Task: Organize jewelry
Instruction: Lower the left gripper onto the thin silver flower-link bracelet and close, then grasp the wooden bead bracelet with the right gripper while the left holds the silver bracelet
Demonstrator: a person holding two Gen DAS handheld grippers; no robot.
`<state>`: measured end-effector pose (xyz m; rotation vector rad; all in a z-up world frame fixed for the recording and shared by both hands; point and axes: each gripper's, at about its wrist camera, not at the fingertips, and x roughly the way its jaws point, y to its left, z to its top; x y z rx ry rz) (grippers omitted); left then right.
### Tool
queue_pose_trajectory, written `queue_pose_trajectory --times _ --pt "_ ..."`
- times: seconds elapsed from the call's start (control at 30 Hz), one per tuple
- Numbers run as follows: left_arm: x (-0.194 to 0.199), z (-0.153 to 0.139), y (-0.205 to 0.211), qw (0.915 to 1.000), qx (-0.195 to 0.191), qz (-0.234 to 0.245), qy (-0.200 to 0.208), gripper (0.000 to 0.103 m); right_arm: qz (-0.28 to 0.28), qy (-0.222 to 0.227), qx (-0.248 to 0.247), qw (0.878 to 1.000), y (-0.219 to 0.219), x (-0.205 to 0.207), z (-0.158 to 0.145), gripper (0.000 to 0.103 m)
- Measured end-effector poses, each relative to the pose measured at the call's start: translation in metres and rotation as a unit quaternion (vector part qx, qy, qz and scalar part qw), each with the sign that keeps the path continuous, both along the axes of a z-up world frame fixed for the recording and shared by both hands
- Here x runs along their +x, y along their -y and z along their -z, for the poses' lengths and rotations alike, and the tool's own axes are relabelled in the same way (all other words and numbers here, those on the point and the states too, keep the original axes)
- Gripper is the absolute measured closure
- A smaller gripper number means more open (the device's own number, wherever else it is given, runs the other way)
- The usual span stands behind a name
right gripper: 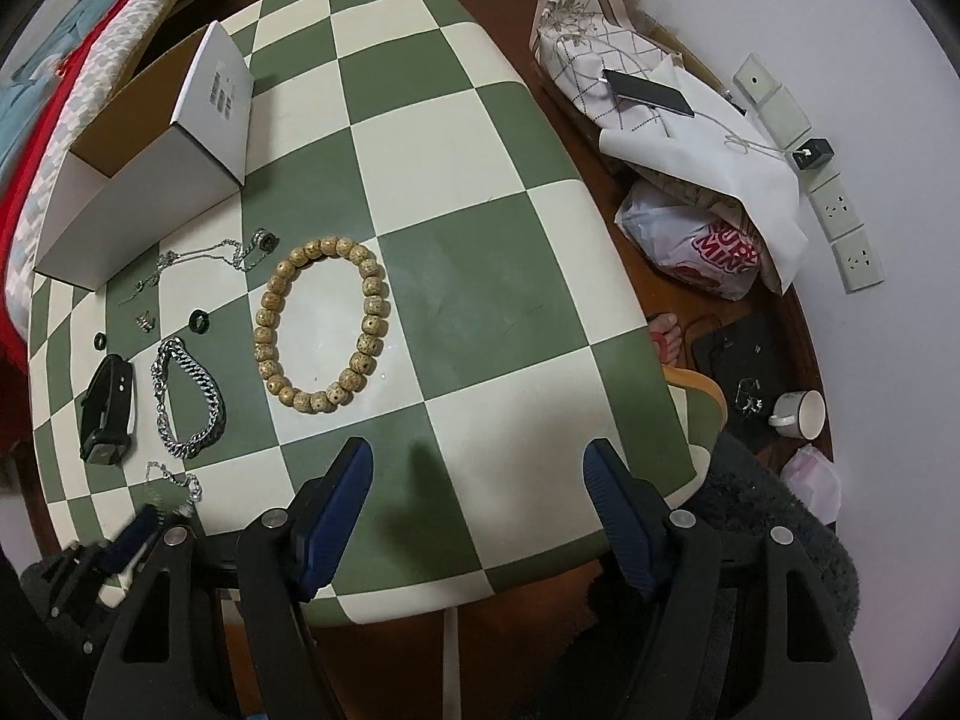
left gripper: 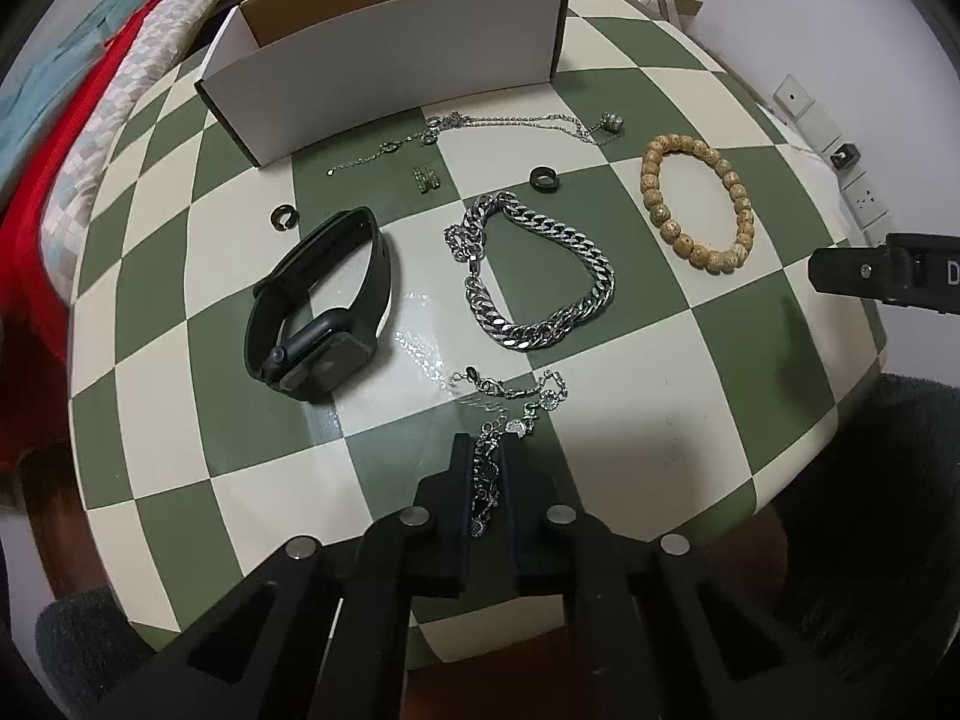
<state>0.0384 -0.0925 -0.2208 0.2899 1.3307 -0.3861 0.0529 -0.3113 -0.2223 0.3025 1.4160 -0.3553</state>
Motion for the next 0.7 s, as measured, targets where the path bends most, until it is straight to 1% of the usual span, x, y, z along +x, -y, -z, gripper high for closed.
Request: queue_pose_trajectory --times 0.03,0.1,0.27,0.33,0.37,0.4,0.43,0.5,0.53,0.57,0.63,0.7 --pt "0.004 -0.003 -0.003 1.0 -0.006 -0.005 -0.002 0.103 0.0 0.001 0.001 1.0 0.0 0.001 0.0 0.029" --pt "0.005 -0.011 -0.01 0.9998 -0.011 -0.016 -0.006 0.103 -0.003 0.004 0.002 1.0 -0.001 0.002 -0.001 0.029" --pt "0.013 -0.024 -0.043 0.9986 -0.025 -0.047 -0.004 0.103 -0.003 0.017 0.009 1.0 -0.001 0.005 -0.002 0.029" --pt "0.014 -0.03 -0.048 0.998 -0.033 -0.054 -0.003 0.103 -0.001 0.018 0.013 1.0 0.0 0.007 -0.001 0.029" --pt "0.016 -0.034 -0.055 0.9969 -0.05 -0.06 -0.006 0.103 -0.001 0.019 0.015 1.0 0.001 0.007 0.0 0.029" --pt "0.02 -0.035 -0.052 0.9958 -0.067 -0.063 -0.006 0.103 0.0 0.02 0.017 1.0 0.001 0.007 0.001 0.029" --pt "0.023 -0.033 -0.047 0.995 -0.08 -0.06 -0.004 0.098 0.0 0.02 0.018 1.0 0.002 0.008 0.002 0.029" --pt "0.024 -0.029 -0.043 0.9957 -0.083 -0.036 -0.017 0.083 -0.001 0.02 0.021 1.0 0.002 0.008 0.003 0.029" --pt "0.023 -0.025 -0.04 0.9963 -0.079 -0.027 -0.021 0.06 -0.001 0.019 0.021 1.0 0.003 0.008 0.004 0.029" --pt "0.022 -0.021 -0.037 0.9969 -0.072 -0.022 -0.021 0.047 0.0 0.018 0.022 1.0 0.003 0.008 0.006 0.029" --pt "0.018 -0.01 -0.023 0.9979 -0.06 -0.007 -0.023 0.047 0.003 0.016 0.024 1.0 0.003 0.009 0.008 0.029" --pt "0.013 0.002 -0.009 0.9991 -0.029 0.017 -0.027 0.047 0.004 0.016 0.025 1.0 0.003 0.009 0.008 0.029"
